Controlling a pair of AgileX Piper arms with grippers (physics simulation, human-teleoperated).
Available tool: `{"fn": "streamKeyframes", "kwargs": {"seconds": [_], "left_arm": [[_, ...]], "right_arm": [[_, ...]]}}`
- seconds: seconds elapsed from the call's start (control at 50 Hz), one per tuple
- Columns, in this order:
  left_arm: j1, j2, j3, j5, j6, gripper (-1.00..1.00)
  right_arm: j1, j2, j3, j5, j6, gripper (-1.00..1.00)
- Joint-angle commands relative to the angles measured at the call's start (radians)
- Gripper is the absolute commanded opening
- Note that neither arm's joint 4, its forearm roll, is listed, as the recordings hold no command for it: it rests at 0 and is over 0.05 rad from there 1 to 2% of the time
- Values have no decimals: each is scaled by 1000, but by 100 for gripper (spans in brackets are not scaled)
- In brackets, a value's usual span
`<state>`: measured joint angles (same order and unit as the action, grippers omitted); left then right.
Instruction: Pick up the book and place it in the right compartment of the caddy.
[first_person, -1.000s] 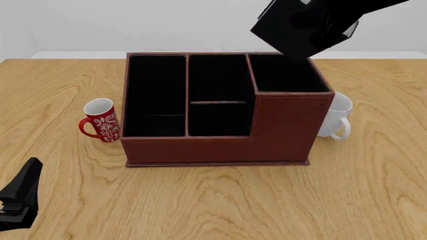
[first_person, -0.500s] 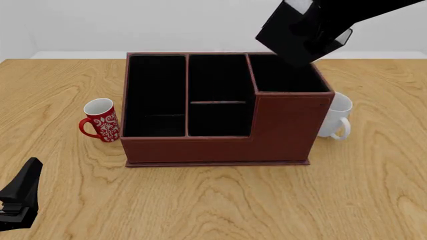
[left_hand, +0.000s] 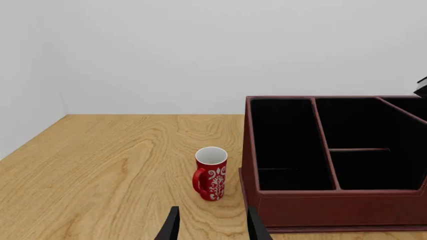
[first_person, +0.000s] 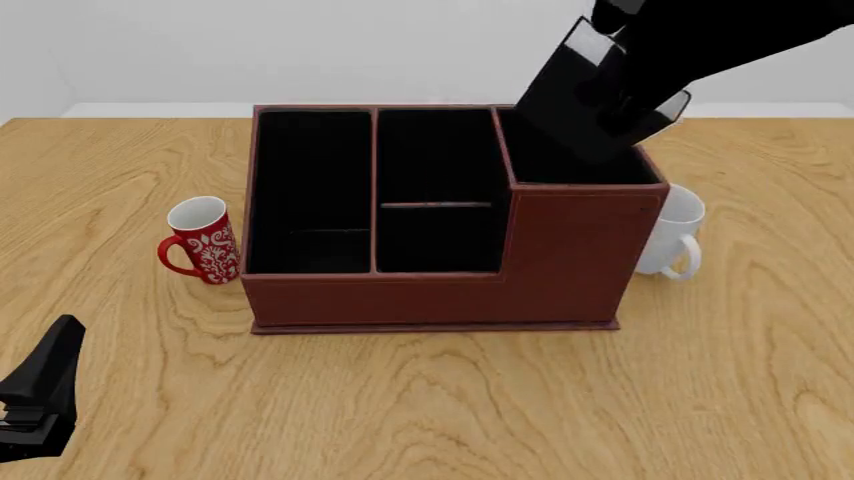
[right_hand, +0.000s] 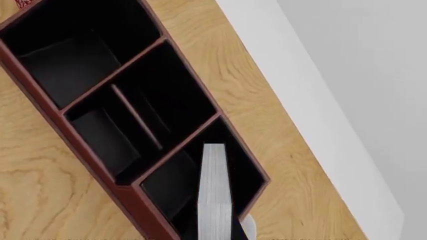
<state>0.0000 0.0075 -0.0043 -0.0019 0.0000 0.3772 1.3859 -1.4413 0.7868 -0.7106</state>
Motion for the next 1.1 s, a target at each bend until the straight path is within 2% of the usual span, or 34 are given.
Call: {"fn": "streamKeyframes", "kwargs": {"seconds": [0.02, 1.1], "left_arm": [[0, 0, 0, 0, 0, 100], [0, 0, 0, 0, 0, 100]], "right_arm": [[-16, 14, 28, -36, 20, -100], [-53, 94, 88, -119, 15, -100]]}}
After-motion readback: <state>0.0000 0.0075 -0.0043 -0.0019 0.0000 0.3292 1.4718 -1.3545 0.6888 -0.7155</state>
